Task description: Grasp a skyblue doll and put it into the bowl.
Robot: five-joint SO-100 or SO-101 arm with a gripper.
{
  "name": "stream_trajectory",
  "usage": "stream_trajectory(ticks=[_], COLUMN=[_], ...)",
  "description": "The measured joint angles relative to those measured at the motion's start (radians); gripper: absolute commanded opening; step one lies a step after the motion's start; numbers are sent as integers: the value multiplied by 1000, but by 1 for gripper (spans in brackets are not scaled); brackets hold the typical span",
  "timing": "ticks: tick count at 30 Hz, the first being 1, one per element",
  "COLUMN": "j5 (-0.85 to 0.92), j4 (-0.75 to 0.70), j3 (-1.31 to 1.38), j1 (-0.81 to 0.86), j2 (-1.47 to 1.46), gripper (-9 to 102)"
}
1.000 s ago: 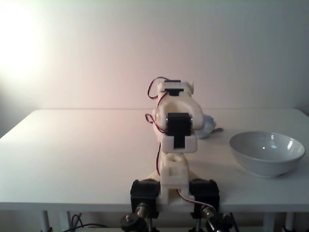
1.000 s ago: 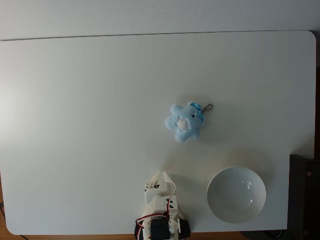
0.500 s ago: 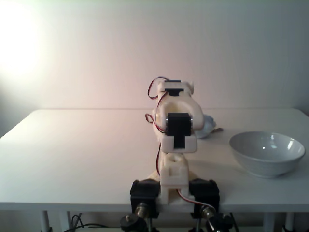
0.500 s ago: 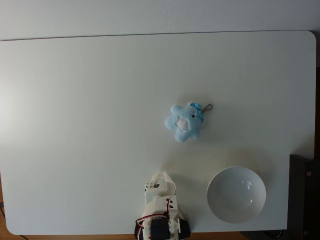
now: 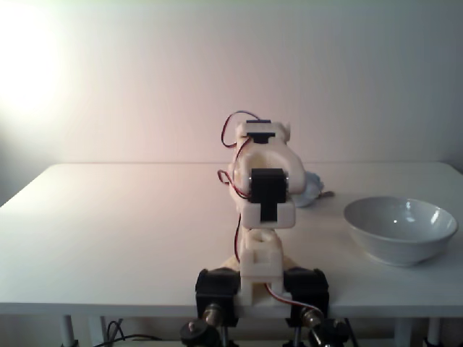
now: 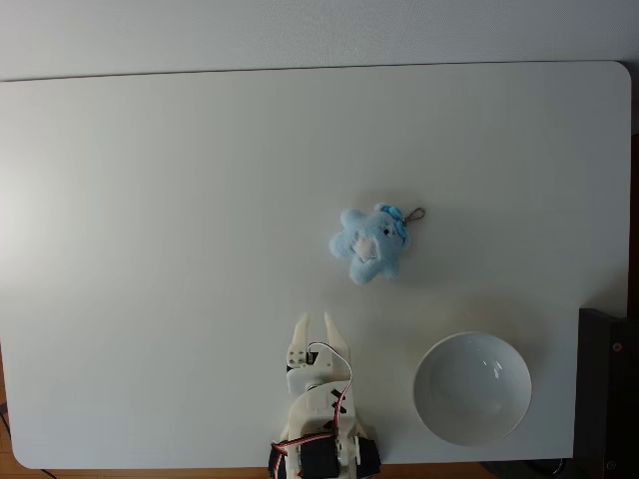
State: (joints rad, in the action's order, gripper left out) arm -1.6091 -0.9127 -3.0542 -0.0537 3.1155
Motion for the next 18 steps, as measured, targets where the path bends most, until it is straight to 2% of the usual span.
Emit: stream_trajectory(ticks=[7,15,18], j5=[6,6,6], j4=[209,253,253], j3=[48,123,152], j1=[0,0,0], j2=[-9,-11,-11], gripper=[25,57,66])
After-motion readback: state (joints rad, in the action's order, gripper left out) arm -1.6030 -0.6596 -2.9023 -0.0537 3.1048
